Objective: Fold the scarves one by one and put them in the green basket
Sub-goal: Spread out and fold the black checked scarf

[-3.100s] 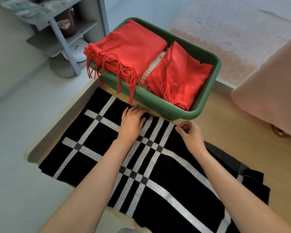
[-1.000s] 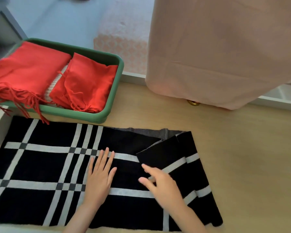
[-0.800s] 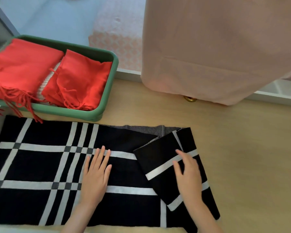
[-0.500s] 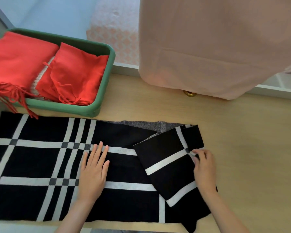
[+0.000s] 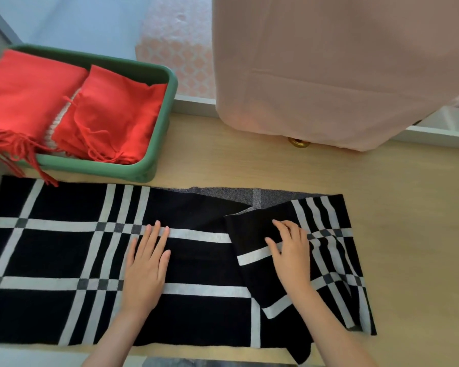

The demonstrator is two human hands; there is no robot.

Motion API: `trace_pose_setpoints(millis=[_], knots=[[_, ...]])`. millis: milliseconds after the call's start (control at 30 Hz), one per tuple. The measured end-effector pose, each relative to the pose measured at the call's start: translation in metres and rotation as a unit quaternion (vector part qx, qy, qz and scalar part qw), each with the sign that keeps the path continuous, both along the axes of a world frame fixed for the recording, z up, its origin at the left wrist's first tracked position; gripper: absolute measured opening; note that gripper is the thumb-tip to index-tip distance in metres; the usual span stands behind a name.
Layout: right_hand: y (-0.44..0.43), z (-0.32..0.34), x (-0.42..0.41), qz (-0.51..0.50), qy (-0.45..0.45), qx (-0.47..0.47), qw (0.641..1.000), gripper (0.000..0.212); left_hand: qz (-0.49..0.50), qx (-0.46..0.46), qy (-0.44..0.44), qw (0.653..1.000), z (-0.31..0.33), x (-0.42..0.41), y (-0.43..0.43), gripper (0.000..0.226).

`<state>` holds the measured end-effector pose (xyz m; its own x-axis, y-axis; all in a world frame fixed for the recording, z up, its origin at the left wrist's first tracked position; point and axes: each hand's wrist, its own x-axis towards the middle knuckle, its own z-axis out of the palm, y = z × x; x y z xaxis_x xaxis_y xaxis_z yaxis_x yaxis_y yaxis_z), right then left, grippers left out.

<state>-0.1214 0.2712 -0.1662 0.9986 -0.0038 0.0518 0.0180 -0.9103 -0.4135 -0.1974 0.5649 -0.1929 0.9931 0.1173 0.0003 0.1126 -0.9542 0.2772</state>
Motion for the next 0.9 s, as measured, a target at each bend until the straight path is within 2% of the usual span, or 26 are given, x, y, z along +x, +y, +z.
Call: trace_pose_setpoints(millis=[200,300,467,600,667,767,900], knots=[[-0.002,-0.001,0.016,-0.019,-0.021,0.029,0.999,0.007,0.002,-0.007,0.004,1.0,0.001,-0.001,0.0,0.051],[-0.013,0.001,0.021,-0.032,-0.018,0.053,0.998,0.005,0.003,-0.006,0.003,1.0,0.001,0.0,-0.001,0.051],[-0.04,0.003,0.027,-0.137,0.0,0.096,0.986,0.003,0.0,-0.003,0.001,1.0,0.002,0.0,0.0,0.051],[-0.102,0.012,0.045,-0.272,0.012,0.076,0.959,0.009,-0.002,-0.003,0.0,1.0,0.002,-0.001,-0.001,0.051],[-0.131,0.015,0.051,-0.298,0.016,0.061,0.953,0.009,-0.002,-0.001,0.0,1.0,0.002,-0.001,-0.001,0.051],[-0.135,0.02,0.053,-0.257,0.019,0.057,0.965,0.01,-0.001,-0.006,0.004,1.0,0.003,0.001,-0.001,0.051],[-0.079,0.023,0.053,-0.097,-0.049,0.055,0.993,0.018,0.001,-0.042,0.008,0.999,0.005,0.002,-0.001,0.051]])
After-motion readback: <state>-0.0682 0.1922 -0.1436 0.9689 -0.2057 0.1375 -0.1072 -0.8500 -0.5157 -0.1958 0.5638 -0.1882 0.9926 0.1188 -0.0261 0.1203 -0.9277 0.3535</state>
